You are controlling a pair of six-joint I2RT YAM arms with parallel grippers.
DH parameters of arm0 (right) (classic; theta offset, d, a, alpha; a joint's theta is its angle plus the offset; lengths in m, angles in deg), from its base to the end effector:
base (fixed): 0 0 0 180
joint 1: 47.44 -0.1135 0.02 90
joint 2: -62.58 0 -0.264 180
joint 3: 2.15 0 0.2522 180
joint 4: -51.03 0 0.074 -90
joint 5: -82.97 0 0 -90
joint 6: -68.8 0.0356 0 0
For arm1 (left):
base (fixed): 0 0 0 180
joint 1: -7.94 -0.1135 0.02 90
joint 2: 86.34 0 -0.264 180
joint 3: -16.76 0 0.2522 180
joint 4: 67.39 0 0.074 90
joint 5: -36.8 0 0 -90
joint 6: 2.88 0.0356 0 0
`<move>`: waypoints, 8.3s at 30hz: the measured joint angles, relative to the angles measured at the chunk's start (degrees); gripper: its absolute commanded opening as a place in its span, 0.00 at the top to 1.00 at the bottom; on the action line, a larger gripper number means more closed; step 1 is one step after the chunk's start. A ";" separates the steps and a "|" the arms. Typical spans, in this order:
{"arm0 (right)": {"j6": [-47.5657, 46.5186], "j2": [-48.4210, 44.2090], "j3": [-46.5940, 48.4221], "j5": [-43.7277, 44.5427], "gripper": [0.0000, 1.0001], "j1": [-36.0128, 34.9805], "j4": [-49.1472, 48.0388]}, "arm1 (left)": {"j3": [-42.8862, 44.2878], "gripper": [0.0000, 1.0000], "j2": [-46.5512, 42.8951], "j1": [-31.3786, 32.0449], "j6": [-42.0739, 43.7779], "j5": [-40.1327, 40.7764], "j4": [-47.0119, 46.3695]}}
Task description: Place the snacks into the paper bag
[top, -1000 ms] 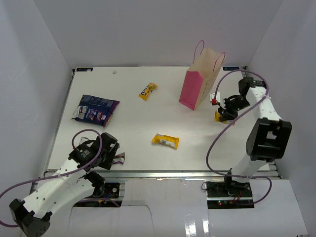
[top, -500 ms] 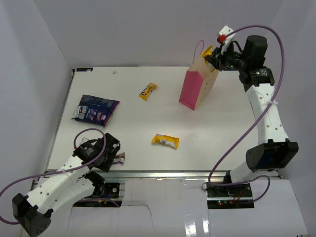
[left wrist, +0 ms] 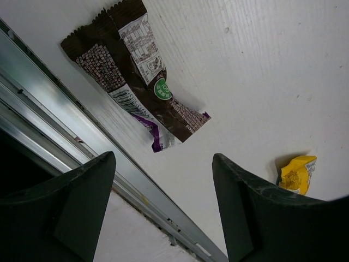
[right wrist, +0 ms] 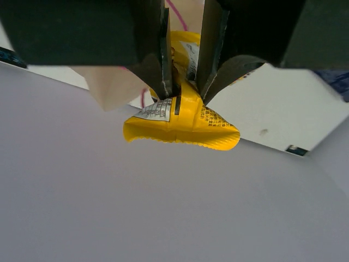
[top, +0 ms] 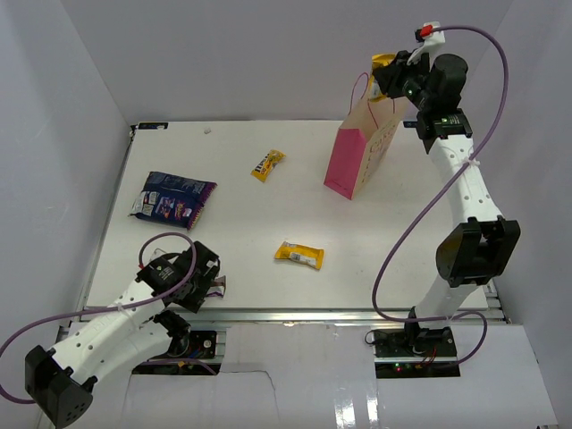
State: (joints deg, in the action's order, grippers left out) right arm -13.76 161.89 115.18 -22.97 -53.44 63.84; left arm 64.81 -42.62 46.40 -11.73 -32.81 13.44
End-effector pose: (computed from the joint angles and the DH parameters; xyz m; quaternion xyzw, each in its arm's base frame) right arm 0.4071 0.0526 0.4619 -0.0940 0.6690 0.1784 0.7154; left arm 0.0905 -0.0561 0.2106 -0.5096 0.8343 -0.0438 0.2058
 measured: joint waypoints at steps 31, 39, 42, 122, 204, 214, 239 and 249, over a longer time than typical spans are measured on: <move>-15.04 0.00 -6.71 -11.17 0.14 -0.39 -2.08 | -2.69 0.14 1.79 0.00 0.15 -1.31 -2.91; -27.61 -12.81 -10.54 -25.05 0.13 -0.35 9.05 | -1.86 0.15 15.85 -0.55 -3.02 -0.50 -3.32; -31.12 -19.45 -16.81 -29.27 0.13 -0.39 12.70 | -0.79 0.19 19.54 -4.28 -0.63 0.02 -6.71; -51.54 -23.02 -38.47 -28.04 0.17 -12.94 41.81 | 77.05 0.17 69.72 3.93 87.89 -20.85 -72.17; -41.20 -24.96 -26.10 -28.28 0.03 -5.79 26.60 | 18.80 0.02 27.43 -55.06 42.86 -25.59 -34.56; -44.74 -28.44 -38.80 -31.52 0.03 -5.79 33.09 | 17.35 0.02 37.13 -73.07 49.48 -43.63 -53.70; -47.76 -27.52 -38.75 -35.60 0.03 -5.79 36.98 | 22.75 0.67 63.91 -74.88 57.55 -56.06 -71.06; -62.12 -24.98 -35.69 -41.77 0.04 -9.42 45.13 | 20.39 0.86 58.25 -72.00 62.14 -61.94 -77.26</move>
State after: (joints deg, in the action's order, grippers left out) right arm -75.88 136.91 79.49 -64.74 -62.86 108.97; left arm 85.20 15.63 -25.60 50.41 -94.76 -63.82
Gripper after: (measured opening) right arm 0.965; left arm 0.210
